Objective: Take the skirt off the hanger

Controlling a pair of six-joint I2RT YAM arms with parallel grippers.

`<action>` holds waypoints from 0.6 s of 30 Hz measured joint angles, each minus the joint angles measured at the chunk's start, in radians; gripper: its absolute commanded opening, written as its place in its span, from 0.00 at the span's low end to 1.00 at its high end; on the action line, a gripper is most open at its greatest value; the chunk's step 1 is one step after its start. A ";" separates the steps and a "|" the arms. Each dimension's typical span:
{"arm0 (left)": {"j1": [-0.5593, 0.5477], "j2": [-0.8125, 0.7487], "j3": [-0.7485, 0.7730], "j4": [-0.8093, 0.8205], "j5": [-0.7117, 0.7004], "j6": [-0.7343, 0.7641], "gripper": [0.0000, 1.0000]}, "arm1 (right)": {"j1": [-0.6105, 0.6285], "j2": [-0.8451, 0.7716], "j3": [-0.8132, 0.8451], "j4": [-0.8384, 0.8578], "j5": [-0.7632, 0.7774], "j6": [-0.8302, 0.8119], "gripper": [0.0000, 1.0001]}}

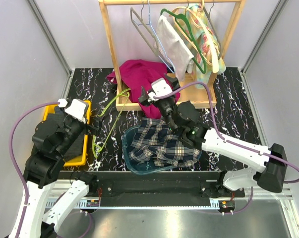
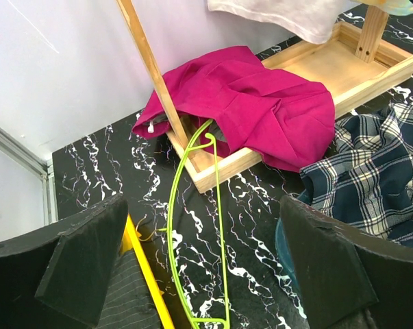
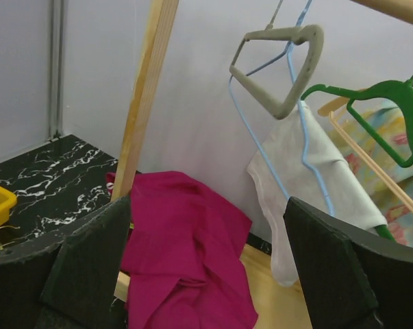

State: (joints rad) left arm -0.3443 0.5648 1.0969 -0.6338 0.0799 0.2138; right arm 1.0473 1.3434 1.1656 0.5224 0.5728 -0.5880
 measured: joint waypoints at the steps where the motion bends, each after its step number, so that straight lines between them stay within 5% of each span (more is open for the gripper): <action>1: 0.000 0.000 0.000 0.000 0.000 0.000 0.99 | 0.008 -0.013 -0.012 -0.008 0.000 0.016 1.00; 6: 0.000 0.000 0.000 0.000 0.000 0.000 0.99 | 0.001 0.028 -0.031 -0.027 0.006 0.054 1.00; 18: 0.000 -0.028 -0.011 0.000 -0.003 0.000 0.99 | -0.172 0.459 0.138 -0.185 -0.042 0.286 1.00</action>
State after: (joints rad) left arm -0.3443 0.5369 1.0863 -0.6342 0.0769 0.2138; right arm 0.8757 1.8023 1.3041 0.3378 0.5312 -0.3016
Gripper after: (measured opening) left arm 0.984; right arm 0.994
